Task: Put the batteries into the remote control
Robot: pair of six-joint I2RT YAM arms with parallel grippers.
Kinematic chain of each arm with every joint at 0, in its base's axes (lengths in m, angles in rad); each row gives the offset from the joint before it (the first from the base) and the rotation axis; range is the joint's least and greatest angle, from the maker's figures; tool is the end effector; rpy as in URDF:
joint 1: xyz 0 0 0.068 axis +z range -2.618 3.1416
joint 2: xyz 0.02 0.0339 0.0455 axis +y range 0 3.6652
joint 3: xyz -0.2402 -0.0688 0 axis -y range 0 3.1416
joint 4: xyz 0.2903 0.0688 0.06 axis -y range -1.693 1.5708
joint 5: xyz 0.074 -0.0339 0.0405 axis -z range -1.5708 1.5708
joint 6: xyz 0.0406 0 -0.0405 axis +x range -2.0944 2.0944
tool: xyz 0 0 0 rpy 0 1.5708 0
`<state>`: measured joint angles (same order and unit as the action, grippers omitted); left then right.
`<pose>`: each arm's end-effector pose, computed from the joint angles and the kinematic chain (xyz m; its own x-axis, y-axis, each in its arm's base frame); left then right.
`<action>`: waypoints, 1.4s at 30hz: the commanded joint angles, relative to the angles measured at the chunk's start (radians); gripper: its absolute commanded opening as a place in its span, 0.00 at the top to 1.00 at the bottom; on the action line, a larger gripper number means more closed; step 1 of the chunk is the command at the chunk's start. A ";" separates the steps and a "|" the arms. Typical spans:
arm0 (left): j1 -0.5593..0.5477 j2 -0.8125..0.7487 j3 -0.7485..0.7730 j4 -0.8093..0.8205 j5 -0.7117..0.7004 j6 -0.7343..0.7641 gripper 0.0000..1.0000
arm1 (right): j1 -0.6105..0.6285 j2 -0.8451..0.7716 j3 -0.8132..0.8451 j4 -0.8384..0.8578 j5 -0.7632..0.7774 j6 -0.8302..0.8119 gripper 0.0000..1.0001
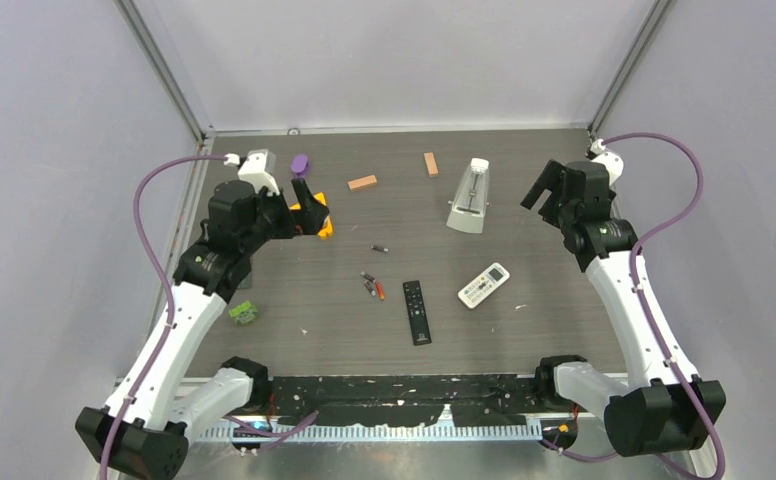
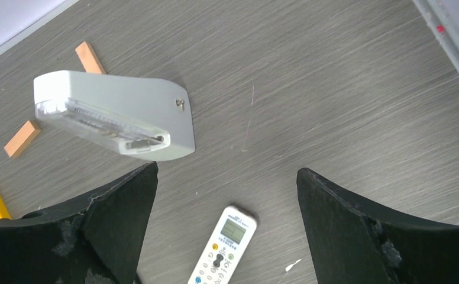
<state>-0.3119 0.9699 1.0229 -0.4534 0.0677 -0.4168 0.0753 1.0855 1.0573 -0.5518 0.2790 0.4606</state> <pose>0.2622 -0.0874 0.3423 -0.4872 -0.2673 -0.8314 0.1840 0.8992 -0.3969 0.2944 0.0110 0.3158 -0.4196 0.3969 -0.8164 0.3839 0.8926 0.2366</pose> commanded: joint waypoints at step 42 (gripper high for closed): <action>-0.005 -0.026 -0.195 0.161 0.178 -0.205 0.06 | 0.787 0.401 -0.077 0.092 -0.032 -0.048 0.03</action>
<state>-0.3149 0.9825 0.8009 -0.2996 0.2539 -0.6216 0.8040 1.3884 0.8818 -0.4419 0.2028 0.4793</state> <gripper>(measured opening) 0.945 0.976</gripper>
